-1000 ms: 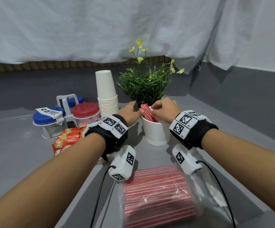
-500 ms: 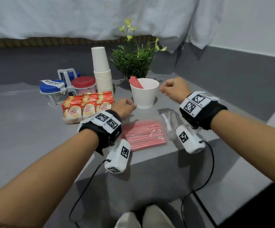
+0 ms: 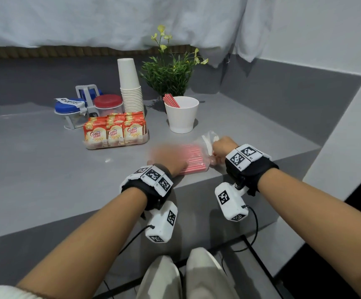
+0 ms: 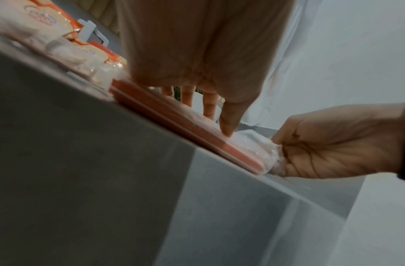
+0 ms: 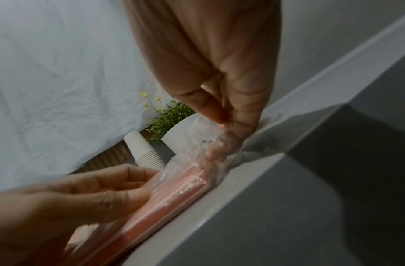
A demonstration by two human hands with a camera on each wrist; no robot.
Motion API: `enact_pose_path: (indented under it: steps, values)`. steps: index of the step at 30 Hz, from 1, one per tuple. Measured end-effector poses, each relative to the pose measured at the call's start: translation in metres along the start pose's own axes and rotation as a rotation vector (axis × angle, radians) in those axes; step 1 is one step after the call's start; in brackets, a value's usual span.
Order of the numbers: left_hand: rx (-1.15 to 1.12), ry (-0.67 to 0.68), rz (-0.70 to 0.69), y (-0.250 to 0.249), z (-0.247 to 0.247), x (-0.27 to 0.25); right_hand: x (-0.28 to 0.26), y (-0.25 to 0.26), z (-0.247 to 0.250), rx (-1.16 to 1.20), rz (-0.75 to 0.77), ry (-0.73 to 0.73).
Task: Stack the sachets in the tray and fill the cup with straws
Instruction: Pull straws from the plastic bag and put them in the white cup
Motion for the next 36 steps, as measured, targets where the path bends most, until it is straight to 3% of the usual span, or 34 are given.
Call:
enact_pose_path:
  steps: [5,11,17,22,31,36]
  values:
    - [0.014,-0.065,-0.038,0.005,-0.002,-0.01,0.002,-0.006,-0.01,0.039,0.139,0.09]
    - [0.043,-0.122,-0.018,0.007,-0.006,-0.013,-0.015,-0.012,-0.015,0.336,0.212,0.11]
    - [0.058,-0.128,-0.005,0.006,-0.006,-0.009,-0.004,-0.013,-0.022,0.075,0.227,0.083]
    - [0.115,-0.133,-0.006,0.004,-0.004,-0.007,-0.002,-0.017,-0.022,0.095,0.224,0.051]
    - [0.226,-0.214,-0.019,0.008,-0.001,-0.004,-0.009,-0.016,-0.019,0.366,0.347,0.254]
    - [0.218,-0.211,-0.048,0.013,-0.005,-0.003,-0.009,-0.014,-0.024,0.343,0.425,0.115]
Point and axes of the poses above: each hand's wrist, its own x-axis towards the middle knuckle, its own z-axis out of the back of the hand, y = z × x, the point moved 2 cm from there along x, towards the middle knuckle, and after that the axes turned 6 degrees about y, right-handed, at the moved point
